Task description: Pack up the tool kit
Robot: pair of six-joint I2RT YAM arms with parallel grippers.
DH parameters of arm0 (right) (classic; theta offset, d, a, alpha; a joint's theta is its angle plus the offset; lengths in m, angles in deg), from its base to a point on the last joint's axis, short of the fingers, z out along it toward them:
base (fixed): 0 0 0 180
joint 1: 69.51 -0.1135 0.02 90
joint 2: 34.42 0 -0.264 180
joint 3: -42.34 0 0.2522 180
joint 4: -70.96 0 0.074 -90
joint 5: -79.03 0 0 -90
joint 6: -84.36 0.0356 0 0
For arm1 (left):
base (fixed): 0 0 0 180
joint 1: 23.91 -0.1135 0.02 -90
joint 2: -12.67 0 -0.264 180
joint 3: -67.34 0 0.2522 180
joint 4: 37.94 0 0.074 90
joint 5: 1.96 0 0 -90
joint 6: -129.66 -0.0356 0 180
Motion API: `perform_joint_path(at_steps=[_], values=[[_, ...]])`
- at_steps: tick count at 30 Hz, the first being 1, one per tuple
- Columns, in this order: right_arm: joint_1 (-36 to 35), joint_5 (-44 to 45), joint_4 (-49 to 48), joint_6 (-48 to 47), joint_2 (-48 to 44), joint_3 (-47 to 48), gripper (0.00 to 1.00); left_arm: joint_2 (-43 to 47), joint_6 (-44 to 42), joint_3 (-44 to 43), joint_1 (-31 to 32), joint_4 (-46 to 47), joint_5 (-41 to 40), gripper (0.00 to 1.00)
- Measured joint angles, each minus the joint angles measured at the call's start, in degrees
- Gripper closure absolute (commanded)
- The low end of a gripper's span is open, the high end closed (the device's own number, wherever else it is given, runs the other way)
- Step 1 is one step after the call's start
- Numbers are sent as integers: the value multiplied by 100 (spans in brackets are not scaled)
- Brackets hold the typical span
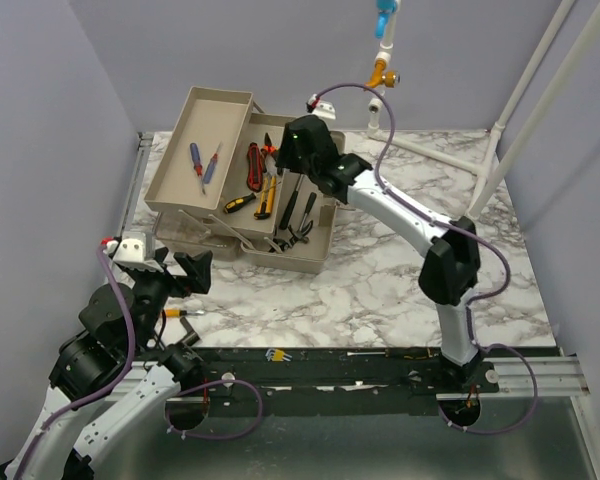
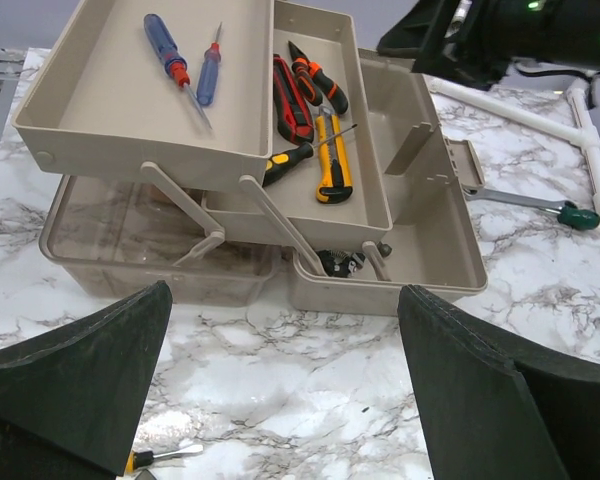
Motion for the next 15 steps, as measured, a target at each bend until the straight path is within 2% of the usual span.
perform_joint_path(at_steps=[3,9,15], values=[[0,35,-168,-72,-817,-848,37,-39,7,-4,0,-4,79,2],[0,175,-496,-35,-2214,-2634,26,-258,48,-28,0,-2,302,2],[7,238,-562,238,-2835,-4232,23,-544,140,-70,0,24,579,1]])
